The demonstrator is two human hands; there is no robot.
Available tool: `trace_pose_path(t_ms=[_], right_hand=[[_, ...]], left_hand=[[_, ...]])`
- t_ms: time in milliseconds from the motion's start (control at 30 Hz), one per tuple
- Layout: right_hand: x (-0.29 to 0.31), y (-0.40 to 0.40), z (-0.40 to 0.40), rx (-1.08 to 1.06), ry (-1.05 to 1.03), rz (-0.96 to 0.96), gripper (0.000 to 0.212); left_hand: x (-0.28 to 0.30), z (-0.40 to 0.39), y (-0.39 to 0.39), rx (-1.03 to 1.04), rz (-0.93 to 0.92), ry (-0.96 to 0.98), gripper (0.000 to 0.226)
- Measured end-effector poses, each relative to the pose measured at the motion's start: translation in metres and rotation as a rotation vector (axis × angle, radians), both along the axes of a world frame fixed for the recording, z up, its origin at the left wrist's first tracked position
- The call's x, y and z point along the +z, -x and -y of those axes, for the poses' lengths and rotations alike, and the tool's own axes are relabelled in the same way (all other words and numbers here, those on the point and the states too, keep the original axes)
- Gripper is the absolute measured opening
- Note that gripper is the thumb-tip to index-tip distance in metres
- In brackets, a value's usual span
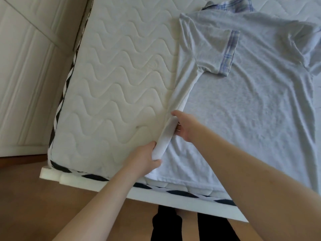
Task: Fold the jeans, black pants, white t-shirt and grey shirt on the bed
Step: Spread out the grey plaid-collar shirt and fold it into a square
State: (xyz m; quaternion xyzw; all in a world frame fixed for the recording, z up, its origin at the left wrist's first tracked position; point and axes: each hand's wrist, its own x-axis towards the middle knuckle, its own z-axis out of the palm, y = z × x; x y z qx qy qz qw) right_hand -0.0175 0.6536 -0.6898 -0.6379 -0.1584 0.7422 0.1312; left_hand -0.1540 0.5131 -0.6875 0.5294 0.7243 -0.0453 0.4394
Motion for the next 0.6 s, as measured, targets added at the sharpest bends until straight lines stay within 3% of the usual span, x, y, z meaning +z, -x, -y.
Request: trace_pose_path(t_ms=[367, 600], right_hand=[[0.009, -0.035, 0.05, 0.048, 0.022, -0.118, 0.048], [-0.002, -0.08, 0.089, 0.185, -0.123, 0.04, 0.021]], left_hand=[[0.027, 0.061, -0.06, -0.063, 0.069, -0.304, 0.05], [0.011, 0.082, -0.113, -0.251, 0.128, -0.401, 0.049]])
